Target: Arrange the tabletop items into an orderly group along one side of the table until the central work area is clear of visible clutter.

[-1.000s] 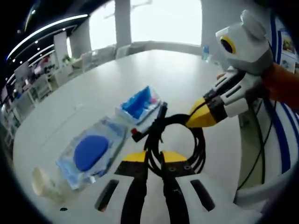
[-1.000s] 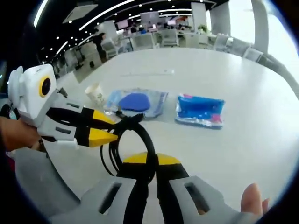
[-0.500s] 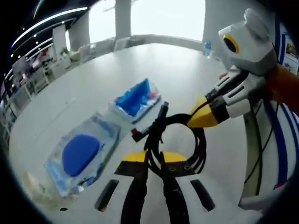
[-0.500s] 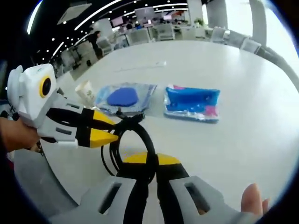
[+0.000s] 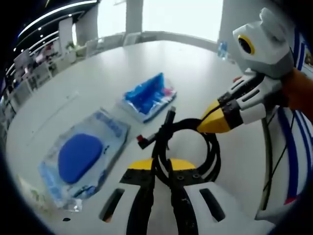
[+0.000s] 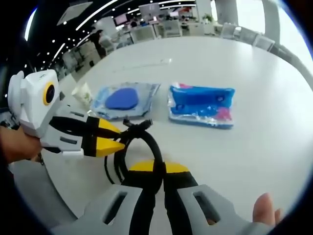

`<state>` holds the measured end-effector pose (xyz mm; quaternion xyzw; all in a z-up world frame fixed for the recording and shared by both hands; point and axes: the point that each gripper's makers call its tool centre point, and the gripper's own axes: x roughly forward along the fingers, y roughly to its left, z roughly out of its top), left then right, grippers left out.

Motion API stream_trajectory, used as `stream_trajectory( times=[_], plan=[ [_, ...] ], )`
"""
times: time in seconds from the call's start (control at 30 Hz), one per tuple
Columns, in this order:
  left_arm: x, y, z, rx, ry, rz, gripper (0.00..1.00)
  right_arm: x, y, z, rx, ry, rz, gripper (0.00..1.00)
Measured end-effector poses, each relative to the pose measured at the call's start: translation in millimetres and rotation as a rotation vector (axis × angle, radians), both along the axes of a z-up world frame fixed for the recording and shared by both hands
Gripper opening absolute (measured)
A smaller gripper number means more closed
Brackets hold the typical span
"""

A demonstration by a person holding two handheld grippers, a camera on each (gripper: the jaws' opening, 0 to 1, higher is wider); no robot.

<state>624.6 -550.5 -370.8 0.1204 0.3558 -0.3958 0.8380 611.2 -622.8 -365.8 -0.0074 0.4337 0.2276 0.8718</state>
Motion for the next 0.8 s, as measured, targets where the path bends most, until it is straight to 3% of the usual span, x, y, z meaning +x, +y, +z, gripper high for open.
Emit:
stream_trajectory(
  times=[0.8],
  plan=[
    [11.4, -2.2, -16.9, -0.001, 0.046, 0.015, 0.08, 13.3, -4.1, -29.5, -0.022, 0.046, -0.026, 0.05]
  ],
)
